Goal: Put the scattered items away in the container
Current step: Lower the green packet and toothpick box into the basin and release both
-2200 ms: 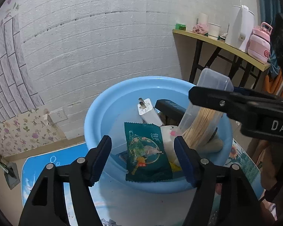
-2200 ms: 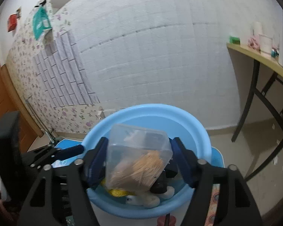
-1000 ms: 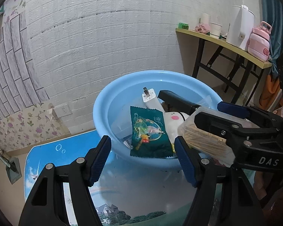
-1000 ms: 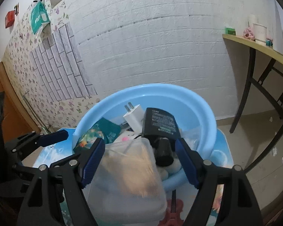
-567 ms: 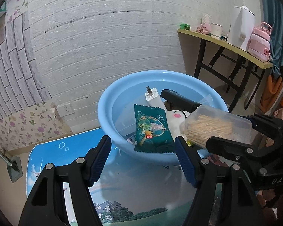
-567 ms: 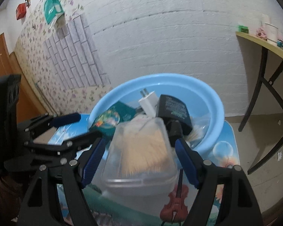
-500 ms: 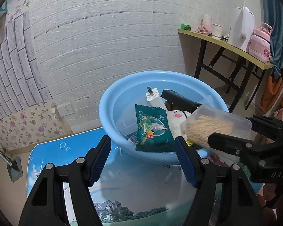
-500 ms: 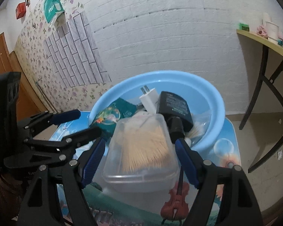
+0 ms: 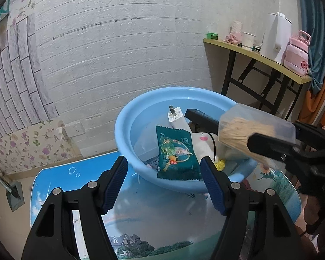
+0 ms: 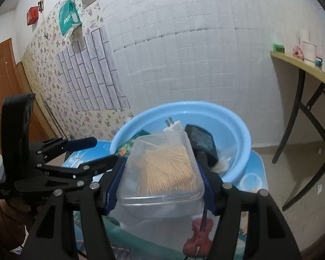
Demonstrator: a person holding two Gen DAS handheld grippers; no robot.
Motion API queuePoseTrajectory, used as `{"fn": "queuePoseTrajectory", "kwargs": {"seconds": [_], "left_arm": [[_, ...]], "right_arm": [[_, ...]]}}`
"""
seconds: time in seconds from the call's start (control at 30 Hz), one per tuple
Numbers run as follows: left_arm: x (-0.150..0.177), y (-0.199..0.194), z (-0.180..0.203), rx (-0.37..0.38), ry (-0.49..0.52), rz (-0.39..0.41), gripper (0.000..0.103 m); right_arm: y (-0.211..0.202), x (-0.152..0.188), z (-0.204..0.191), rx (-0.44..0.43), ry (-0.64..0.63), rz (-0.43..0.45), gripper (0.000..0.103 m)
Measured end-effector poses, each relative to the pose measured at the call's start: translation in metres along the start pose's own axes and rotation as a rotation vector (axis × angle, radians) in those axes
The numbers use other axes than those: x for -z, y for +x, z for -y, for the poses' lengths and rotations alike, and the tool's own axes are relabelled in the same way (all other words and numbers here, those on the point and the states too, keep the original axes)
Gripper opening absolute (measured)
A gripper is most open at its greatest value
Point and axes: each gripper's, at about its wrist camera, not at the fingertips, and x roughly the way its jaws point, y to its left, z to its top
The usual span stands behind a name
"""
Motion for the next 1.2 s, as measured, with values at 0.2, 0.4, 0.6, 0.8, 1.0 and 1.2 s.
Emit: {"fn": "queuePoseTrajectory", "kwargs": {"seconds": [0.2, 0.4, 0.6, 0.8, 1.0, 1.2], "left_arm": [[-0.007, 0.009, 0.000, 0.023, 0.007, 0.024, 0.077], [-0.016, 0.021, -0.001, 0.039, 0.013, 0.037, 0.080], [-0.018, 0.027, -0.003, 0.029, 0.018, 0.032, 0.084], [-0.018, 0.024, 0.000, 0.016, 0.018, 0.021, 0.084], [-0.021, 0.003, 0.002, 0.016, 0.012, 0.051, 0.084], [-0.018, -0.027, 0.000, 0.010, 0.014, 0.092, 0.092]], "right_arm": [[0.015, -0.013, 0.012, 0.025, 0.021, 0.016, 0.062], [0.029, -0.028, 0.021, 0.038, 0.018, 0.038, 0.062], [0.049, -0.034, 0.025, 0.058, 0.025, -0.005, 0.064], [0.046, -0.030, 0.026, 0.080, 0.043, -0.002, 0.070], [0.029, -0.029, 0.016, 0.081, 0.025, 0.002, 0.070], [0.006, -0.027, 0.004, 0.084, 0.019, 0.022, 0.070]]}}
